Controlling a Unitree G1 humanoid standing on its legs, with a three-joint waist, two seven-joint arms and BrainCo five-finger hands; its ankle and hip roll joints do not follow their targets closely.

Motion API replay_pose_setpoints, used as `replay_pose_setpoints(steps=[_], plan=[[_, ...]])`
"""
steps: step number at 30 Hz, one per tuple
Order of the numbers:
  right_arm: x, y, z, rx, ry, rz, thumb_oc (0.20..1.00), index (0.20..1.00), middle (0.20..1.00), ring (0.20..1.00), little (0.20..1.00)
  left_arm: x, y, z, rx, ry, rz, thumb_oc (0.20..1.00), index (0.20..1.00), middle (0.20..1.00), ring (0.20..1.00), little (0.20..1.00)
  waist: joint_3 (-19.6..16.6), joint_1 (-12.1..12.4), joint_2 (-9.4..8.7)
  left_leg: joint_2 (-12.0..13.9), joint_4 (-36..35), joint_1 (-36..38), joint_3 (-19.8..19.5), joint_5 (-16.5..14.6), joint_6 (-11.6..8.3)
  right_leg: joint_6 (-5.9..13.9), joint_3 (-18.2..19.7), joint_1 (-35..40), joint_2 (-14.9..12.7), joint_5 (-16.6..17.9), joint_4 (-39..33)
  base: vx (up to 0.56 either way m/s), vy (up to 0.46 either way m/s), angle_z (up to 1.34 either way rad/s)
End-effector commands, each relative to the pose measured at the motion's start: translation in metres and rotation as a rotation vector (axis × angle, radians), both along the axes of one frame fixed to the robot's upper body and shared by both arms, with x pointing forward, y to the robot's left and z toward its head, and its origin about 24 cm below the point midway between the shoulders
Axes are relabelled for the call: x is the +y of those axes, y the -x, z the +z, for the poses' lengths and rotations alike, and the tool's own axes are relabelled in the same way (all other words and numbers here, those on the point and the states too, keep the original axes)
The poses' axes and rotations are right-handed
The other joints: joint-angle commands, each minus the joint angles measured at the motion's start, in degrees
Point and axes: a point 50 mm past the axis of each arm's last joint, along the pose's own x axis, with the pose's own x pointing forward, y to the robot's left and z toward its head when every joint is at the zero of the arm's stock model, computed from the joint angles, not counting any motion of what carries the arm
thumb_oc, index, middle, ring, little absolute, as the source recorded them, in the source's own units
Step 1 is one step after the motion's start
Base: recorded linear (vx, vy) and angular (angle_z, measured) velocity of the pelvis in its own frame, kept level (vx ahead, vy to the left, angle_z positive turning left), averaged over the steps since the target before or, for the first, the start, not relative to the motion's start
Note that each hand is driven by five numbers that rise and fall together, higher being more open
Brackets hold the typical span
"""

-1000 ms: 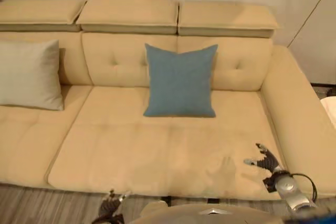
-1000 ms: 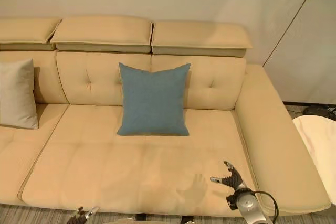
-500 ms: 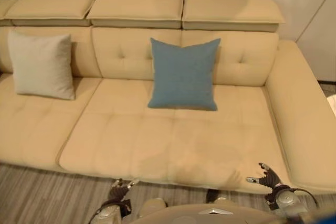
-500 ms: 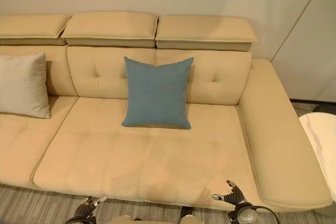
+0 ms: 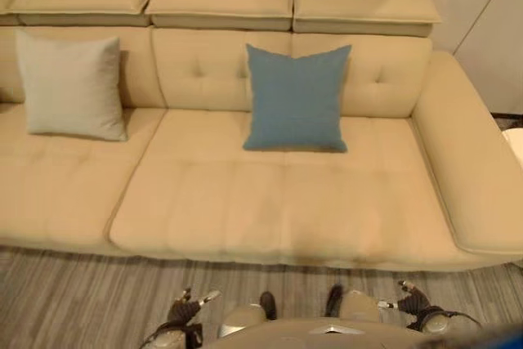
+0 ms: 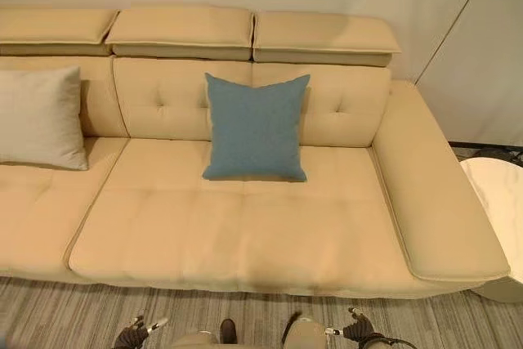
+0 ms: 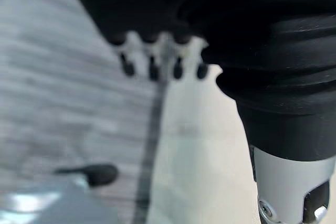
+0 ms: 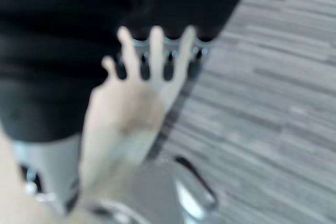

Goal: Pick up all the scattered cushions and arrange them neatly on the sofa.

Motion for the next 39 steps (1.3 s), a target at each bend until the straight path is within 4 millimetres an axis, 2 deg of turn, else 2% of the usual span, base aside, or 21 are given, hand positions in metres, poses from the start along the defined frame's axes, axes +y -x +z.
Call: replay_pose_setpoints(steps=[1,3,10,30,37,39], plan=[[-0.004,-0.010,0.005,-0.034,0.032,0.018,1.000,1.000,1.000,1.000,1.000,0.000,-0.022,0.004,-0.054,-0.013,-0.038,1.000,1.000,1.000,1.000,1.000,-3.0,1.9,-1.76,-3.1,1.6,-2.3,-5.7,0.0,-6.00,0.78,-2.1,7.7,2.3,10.7,-19.7,-0.12,-0.211,-0.33],[0.000,-0.014,0.005,-0.047,0.032,0.030,1.000,1.000,1.000,1.000,1.000,-0.003,-0.017,0.001,-0.035,-0.011,-0.018,1.000,1.000,1.000,1.000,1.000,-3.8,2.0,-2.07,-2.1,0.5,-1.9,-4.6,0.5,-6.66,1.01,-1.3,9.8,3.4,12.3,-25.0,-0.04,-0.213,-0.47],[0.002,-0.004,0.000,-0.013,0.029,0.016,1.000,1.000,1.000,1.000,1.000,-0.008,-0.024,0.002,-0.040,-0.019,-0.076,1.000,1.000,1.000,1.000,1.000,-4.4,1.3,-2.36,-1.2,-1.6,-0.5,-5.3,1.8,-7.62,0.56,-2.2,12.3,4.6,12.4,-28.1,-0.02,-0.067,0.01],[0.004,-0.002,-0.001,-0.025,0.023,-0.008,1.000,1.000,1.000,1.000,1.000,-0.010,-0.018,-0.001,0.001,-0.027,-0.115,1.000,1.000,1.000,1.000,1.000,-5.6,0.2,-2.49,-0.8,-1.7,2.3,-6.1,1.1,-8.04,-0.20,-3.3,15.2,5.1,10.8,-27.4,0.00,-0.015,0.05],[0.003,0.003,-0.002,-0.061,-0.033,-0.197,1.000,1.000,1.000,1.000,1.000,-0.012,-0.013,-0.003,0.008,-0.011,-0.053,1.000,1.000,1.000,1.000,1.000,-6.4,-0.4,-2.27,-0.6,-1.9,3.3,-5.9,0.6,-7.99,-0.22,-3.1,15.9,5.2,10.5,-27.6,0.01,0.000,0.02],[0.003,0.002,-0.002,-0.064,-0.034,-0.203,1.000,1.000,1.000,1.000,1.000,-0.013,-0.014,-0.003,0.004,-0.008,-0.045,1.000,1.000,1.000,1.000,1.000,-6.5,-0.4,-2.27,-0.6,-1.8,3.4,-5.8,0.5,-7.93,-0.23,-3.1,16.0,5.2,10.3,-27.4,0.00,0.000,0.00]])
